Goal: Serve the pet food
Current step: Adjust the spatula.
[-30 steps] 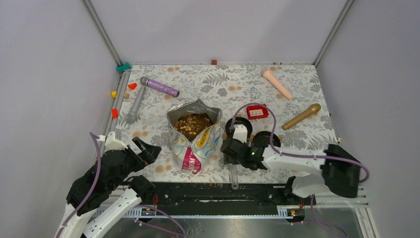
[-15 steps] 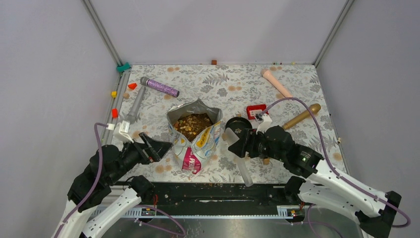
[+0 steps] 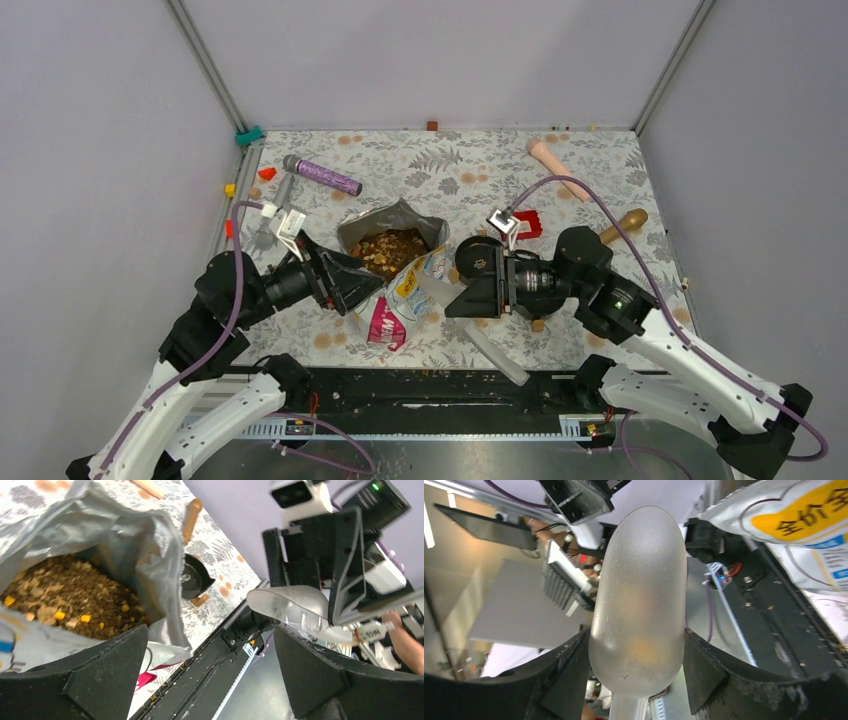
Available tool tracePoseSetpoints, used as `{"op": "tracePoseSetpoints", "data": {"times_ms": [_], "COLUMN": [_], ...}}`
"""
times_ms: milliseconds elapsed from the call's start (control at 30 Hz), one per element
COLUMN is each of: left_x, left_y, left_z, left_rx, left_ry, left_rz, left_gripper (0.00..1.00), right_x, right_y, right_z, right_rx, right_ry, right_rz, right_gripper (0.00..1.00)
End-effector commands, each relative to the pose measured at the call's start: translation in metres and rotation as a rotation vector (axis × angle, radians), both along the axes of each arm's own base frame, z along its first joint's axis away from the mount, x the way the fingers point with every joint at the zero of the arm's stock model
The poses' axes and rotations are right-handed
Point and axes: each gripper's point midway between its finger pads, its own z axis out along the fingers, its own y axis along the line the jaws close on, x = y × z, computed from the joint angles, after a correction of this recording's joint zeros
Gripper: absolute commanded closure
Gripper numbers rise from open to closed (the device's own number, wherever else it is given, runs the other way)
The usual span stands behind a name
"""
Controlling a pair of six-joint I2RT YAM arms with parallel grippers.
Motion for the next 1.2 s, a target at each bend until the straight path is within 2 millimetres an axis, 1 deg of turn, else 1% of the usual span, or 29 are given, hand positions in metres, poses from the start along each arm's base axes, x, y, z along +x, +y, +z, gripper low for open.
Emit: {"op": "tracePoseSetpoints", "data": {"times_ms": [0,167,267,333,433,533,633,733,867,933,1000,1033,1100,1167], "left_x": [-0.016,-0.011,-0.017,-0.024,-0.026,-0.031,-0.031,-0.032,-0.031,-0.032,-0.034,-0.035,-0.034,-0.031], "left_y": [-0.021,-0.027,-0.035,-0.041,-0.045,-0.052,-0.06,-0.068,-0.078,-0.082,-0.086,-0.087,-0.088,-0.088], "left_z": [0.026,0.025,0.029,0.031,0.033,0.039,0.039,0.038,0.035,0.035,0.037,0.036,0.039,0.039], "left_rx": [-0.041,-0.03,-0.051,-0.07,-0.088,-0.115,-0.112,-0.108,-0.097,-0.102,-0.118,-0.121,-0.136,-0.146], "left_ry": [-0.184,-0.215,-0.262,-0.302,-0.337,-0.361,-0.359,-0.359,-0.349,-0.351,-0.352,-0.347,-0.352,-0.346], "left_rz": [-0.203,-0.22,-0.29,-0.358,-0.389,-0.441,-0.47,-0.492,-0.505,-0.515,-0.524,-0.528,-0.519,-0.496], "left_gripper": [0.01,0.02,0.03,0.03,0.03,0.03,0.03,0.07,0.18,0.27,0.37,0.42,0.56,0.73], "right_x": [-0.016,-0.019,-0.02,-0.019,-0.017,-0.014,-0.009,-0.007,-0.008,-0.008,-0.007,-0.006,-0.005,-0.005], "right_y": [0.006,0.009,0.012,0.015,0.019,0.023,0.028,0.031,0.032,0.032,0.033,0.033,0.034,0.034], "right_z": [0.052,0.063,0.067,0.068,0.067,0.069,0.068,0.069,0.072,0.071,0.066,0.063,0.057,0.053], "right_rx": [0.161,0.189,0.211,0.23,0.249,0.264,0.261,0.263,0.272,0.27,0.261,0.256,0.244,0.238], "right_ry": [0.07,0.119,0.18,0.215,0.273,0.286,0.292,0.296,0.303,0.306,0.311,0.313,0.321,0.322], "right_rz": [0.132,0.169,0.202,0.22,0.244,0.251,0.247,0.252,0.273,0.277,0.269,0.262,0.254,0.249], "right_gripper": [0.5,0.5,0.5,0.5,0.51,0.52,0.52,0.53,0.53,0.53,0.53,0.53,0.53,0.53]}}
